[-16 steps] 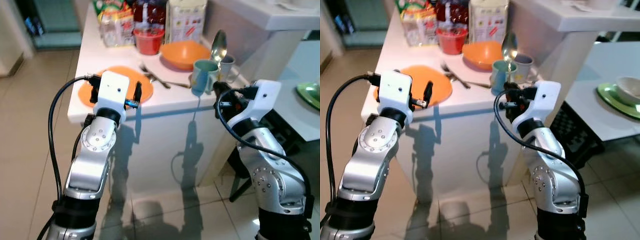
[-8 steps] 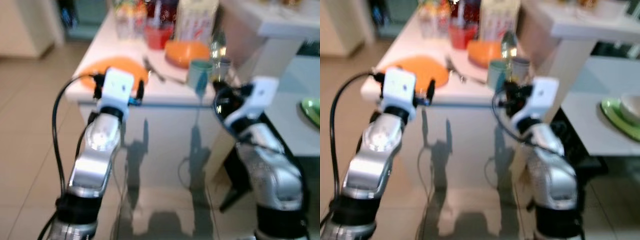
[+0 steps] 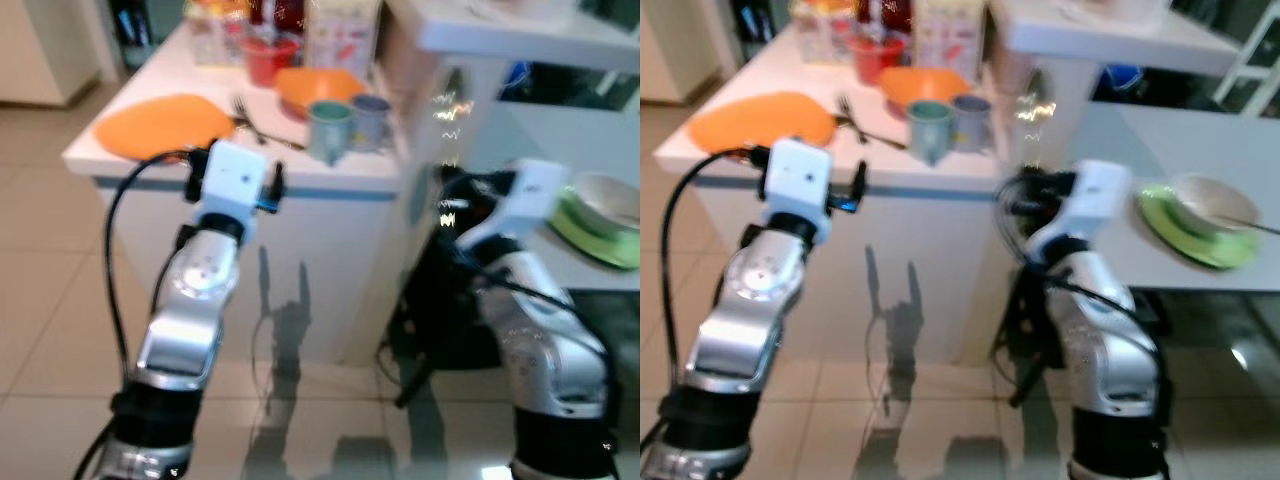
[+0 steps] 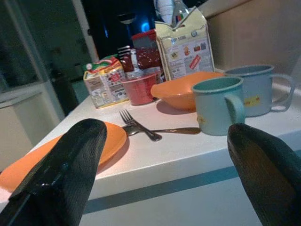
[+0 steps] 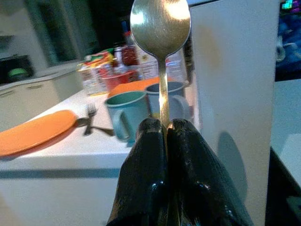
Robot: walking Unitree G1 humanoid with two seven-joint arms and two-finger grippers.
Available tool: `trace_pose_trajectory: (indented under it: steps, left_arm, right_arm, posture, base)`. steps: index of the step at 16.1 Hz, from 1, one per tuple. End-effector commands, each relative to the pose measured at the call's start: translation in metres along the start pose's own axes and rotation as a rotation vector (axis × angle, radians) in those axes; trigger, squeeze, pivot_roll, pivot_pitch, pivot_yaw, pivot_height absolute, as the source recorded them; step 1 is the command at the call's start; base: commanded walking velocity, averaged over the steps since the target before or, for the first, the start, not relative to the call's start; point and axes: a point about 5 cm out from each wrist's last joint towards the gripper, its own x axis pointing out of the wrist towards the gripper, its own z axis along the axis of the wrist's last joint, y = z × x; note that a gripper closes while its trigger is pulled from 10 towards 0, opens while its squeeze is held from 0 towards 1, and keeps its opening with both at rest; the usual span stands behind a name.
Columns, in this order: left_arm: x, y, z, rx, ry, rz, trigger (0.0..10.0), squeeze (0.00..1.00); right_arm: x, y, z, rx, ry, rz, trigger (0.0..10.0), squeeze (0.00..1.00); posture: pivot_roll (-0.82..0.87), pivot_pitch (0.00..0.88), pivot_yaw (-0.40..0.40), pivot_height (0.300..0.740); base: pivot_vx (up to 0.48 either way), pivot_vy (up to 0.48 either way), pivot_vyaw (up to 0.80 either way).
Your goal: Setting the table
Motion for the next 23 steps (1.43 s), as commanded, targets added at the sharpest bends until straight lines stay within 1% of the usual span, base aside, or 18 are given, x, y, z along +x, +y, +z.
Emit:
trace_pose_trajectory:
  steps: [1,6,10,15,21,23]
  left_arm:
    - [0.002,-0.004,0.004,0.001,-0.016,-0.002,10.0,0.0]
    - [0.003,-0.004,0.004,0.004,-0.018,0.0,10.0,0.0]
    - [0.003,-0.006,0.004,0.005,-0.019,-0.008,10.0,0.0]
    - [0.004,-0.009,0.003,0.004,-0.018,-0.018,10.0,0.0]
    - [0.003,-0.011,0.002,0.01,-0.008,-0.036,10.0,0.0]
    - [0.001,-0.007,0.001,0.019,-0.004,-0.035,10.0,0.0]
  right_arm:
    - [-0.001,-0.007,0.006,-0.018,-0.018,-0.028,10.0,0.0]
    - [0.0,-0.011,0.003,-0.039,0.015,-0.049,10.0,0.0]
    - [-0.001,-0.019,-0.001,-0.092,0.068,-0.081,10.0,0.0]
    - [-0.004,-0.025,-0.004,-0.136,0.117,-0.1,10.0,0.0]
    - [-0.007,-0.029,-0.004,-0.145,0.138,-0.115,10.0,0.0]
    - [-0.008,-0.027,-0.008,-0.145,0.157,-0.109,10.0,0.0]
  posture:
    - [-0.03,0.0,-0.04,0.74]
    - [-0.03,0.0,-0.041,0.74]
    - [-0.04,0.0,-0.038,0.74]
    - [-0.05,0.0,-0.03,0.74]
    - [-0.05,0.0,-0.025,0.74]
    - [-0.04,0.0,-0.027,0.74]
  base:
    - [0.0,-0.48,0.0]
    - [0.0,-0.48,0.0]
    - [0.0,-0.48,0.0]
    - [0.0,-0.48,0.0]
    - [0.0,-0.48,0.0]
    - [0.0,-0.48,0.0]
